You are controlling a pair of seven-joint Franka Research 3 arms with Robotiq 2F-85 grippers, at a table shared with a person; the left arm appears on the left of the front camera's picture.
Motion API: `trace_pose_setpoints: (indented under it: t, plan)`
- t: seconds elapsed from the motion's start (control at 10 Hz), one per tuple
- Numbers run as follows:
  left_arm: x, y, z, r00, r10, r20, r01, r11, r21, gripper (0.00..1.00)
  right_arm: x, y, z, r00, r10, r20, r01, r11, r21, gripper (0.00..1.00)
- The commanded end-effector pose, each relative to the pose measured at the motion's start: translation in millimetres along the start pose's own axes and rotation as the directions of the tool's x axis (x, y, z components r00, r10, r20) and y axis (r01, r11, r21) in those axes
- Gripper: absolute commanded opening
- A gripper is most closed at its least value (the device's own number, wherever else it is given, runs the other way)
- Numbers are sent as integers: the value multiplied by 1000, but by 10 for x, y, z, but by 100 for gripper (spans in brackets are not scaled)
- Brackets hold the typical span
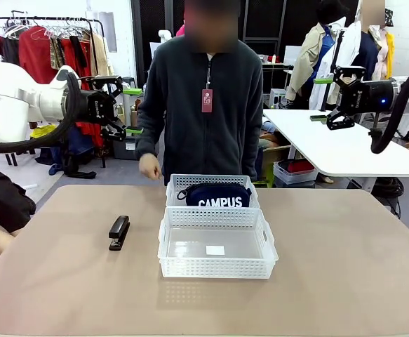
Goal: Distribute items into two baskets.
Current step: Pick up the Stapler that the person points to.
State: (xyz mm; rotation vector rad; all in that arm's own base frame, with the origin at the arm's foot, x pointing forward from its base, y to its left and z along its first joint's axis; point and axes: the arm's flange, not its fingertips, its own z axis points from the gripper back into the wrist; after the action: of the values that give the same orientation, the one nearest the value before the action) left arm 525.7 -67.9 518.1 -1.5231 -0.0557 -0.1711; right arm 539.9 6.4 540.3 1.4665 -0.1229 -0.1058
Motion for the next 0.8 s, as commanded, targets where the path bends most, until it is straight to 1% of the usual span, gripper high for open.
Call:
trace_pose_setpoints:
  t: [0.0,0.7]
  plan:
    - [-6,-21,-1,1000,-3,1,3,1000,-1,100,-11,-6,-3,1000,-2,-3,2,1000,0,100]
    - [-6,-21,-1,1000,-3,1,3,1000,-1,100,-11,-6,-3,1000,-2,-3,2,1000,0,100]
